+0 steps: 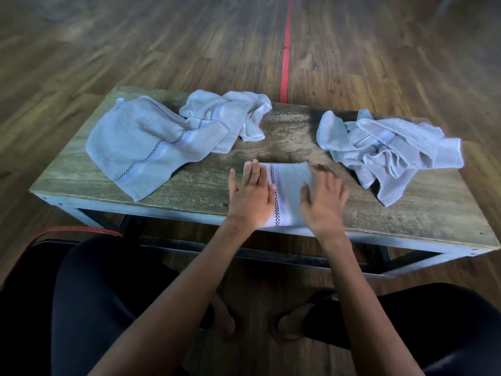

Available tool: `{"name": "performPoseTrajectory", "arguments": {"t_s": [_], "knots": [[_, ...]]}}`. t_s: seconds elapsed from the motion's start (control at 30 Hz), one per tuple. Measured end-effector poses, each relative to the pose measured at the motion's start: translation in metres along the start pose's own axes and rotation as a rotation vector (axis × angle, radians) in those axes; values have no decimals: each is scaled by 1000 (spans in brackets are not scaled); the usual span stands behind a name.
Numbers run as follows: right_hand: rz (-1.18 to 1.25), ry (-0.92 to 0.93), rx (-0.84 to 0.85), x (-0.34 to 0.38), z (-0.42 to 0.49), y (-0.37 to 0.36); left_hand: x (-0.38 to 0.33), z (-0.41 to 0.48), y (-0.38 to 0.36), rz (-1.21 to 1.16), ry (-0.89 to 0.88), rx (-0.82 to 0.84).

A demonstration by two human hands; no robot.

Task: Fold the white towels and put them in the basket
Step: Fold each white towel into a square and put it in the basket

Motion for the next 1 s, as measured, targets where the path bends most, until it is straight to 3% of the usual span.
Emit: {"name": "performPoseTrajectory", "arguments": {"t_s": [0.1, 0.2, 0.37, 0.53, 0.6, 0.77, 0.93, 1.0], "knots": [[-200, 223, 220, 13, 1, -42, -2, -7, -12, -72, 35, -84], [-201, 120, 331, -13, 1, -61, 9, -9, -12, -93, 60, -143], [-105, -129, 356, -42, 5, -62, 21, -11, -15, -155, 225, -110], [-26, -232, 158, -42, 4, -44, 32, -24, 12, -218, 356, -251], [-5, -307, 117, -43, 4, -36, 32, -24, 15, -226, 403, -222], [88, -464, 258, -52, 6, -39, 38, -19, 13, -294, 474, -130], [493, -478, 217, -45, 10, -29, 38, -16, 14, -775, 492, -186], [533, -459, 247, -40, 7, -27, 39, -19, 16, -932, 516, -219]]}}
Point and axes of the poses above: each hand's wrist, its own z-axis towards the middle knuckle, its own y-axis out of the back of the hand, x = y × z, the point moved 9 cm from there along z, towards the middle knuckle, and after that the axes turned 4 degrees about -x, right-handed, at the moved point
